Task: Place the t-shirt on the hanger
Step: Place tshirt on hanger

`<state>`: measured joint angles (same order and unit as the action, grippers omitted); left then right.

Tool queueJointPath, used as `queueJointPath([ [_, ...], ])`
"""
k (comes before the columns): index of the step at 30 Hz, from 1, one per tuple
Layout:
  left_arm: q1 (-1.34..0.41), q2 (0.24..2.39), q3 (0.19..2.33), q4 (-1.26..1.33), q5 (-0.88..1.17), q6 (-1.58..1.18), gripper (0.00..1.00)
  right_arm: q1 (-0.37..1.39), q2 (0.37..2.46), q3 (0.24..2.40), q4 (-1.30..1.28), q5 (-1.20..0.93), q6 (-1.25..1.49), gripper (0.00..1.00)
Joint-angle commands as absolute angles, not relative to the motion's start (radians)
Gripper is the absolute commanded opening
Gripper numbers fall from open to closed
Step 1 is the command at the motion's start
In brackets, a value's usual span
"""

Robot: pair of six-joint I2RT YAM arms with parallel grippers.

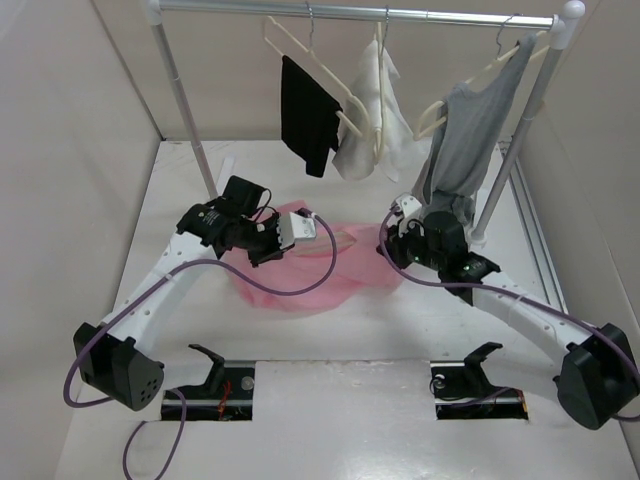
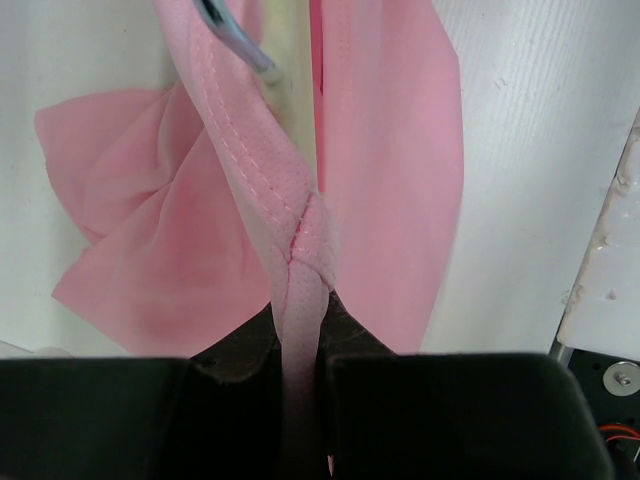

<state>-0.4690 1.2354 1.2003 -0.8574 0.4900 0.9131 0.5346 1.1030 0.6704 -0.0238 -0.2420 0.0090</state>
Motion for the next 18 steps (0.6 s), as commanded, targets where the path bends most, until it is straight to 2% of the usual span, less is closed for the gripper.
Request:
queueJointPath([
  [1,-0.466,1.209,1.207,-0.853,0.517,0.905,0.0,0.518,1.115,0.68,0.087,-0.261,0.049,0.0],
  [8,-0.478,1.181,1.094,-0.834,0.416,0.976,0.0,0.479,0.956,0.704,0.06,-0.325,0.028,0.0],
  [18,-0.522,1.141,1.1,-0.739,0.405,0.916,0.0,0.457,0.997,0.723,-0.069,-0.363,-0.074,0.0],
])
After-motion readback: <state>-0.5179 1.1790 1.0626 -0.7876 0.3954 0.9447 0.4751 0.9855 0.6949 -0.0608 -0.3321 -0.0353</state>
